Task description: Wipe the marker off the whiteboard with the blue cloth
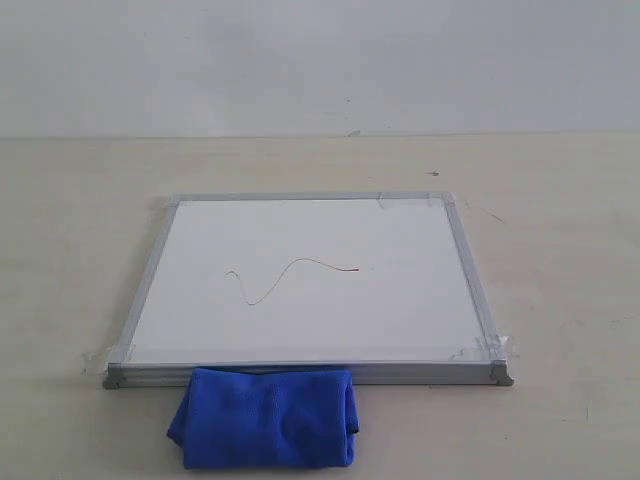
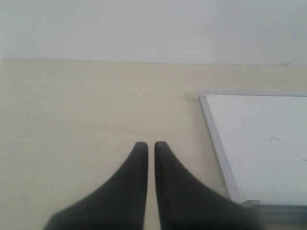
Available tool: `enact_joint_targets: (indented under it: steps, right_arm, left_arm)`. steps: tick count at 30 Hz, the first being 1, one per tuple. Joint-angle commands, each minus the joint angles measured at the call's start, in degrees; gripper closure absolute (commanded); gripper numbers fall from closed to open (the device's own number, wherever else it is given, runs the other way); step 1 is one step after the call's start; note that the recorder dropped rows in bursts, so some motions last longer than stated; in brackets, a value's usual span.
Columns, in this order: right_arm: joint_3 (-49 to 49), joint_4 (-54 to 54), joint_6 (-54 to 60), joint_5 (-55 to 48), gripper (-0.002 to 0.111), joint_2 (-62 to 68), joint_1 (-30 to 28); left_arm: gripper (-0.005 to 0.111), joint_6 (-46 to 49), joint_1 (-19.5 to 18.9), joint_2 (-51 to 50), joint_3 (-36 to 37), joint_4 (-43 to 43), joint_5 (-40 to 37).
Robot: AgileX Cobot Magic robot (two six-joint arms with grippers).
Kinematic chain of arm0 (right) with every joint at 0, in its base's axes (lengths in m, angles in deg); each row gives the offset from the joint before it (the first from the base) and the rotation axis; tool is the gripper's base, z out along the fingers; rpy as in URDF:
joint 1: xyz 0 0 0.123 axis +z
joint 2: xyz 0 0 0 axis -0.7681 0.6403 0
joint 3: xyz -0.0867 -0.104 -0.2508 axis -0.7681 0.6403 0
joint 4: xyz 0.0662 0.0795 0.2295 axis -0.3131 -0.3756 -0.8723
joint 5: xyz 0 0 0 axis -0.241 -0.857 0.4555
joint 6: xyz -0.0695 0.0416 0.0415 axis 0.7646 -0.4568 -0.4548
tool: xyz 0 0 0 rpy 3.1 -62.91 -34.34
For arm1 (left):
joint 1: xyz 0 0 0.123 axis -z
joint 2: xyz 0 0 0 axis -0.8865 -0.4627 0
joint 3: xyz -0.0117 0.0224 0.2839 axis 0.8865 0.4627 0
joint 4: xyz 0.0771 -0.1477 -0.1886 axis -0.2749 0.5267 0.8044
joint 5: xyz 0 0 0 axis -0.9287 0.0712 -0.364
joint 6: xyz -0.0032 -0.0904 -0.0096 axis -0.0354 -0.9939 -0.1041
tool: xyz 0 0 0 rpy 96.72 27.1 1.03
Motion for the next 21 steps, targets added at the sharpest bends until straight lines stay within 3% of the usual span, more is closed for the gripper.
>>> enact_joint_targets:
  steps: [1,16,21]
  right_arm:
    - [0.0,0.3,0.1,0.3,0.108,-0.2,-0.4]
    - [0.0,0.3,0.1,0.6,0.108,-0.2,-0.4]
    - [0.0,0.3,0.1,7.8,0.108,-0.2,-0.4]
  left_arm:
    - [0.102,0.0,-0.1,0.2,0.2,-0.2,0.4]
    - [0.102,0.0,-0.1,0.2,0.2,-0.2,0.4]
    - [0.102,0.0,-0.1,0.2,0.2,-0.2,0.4]
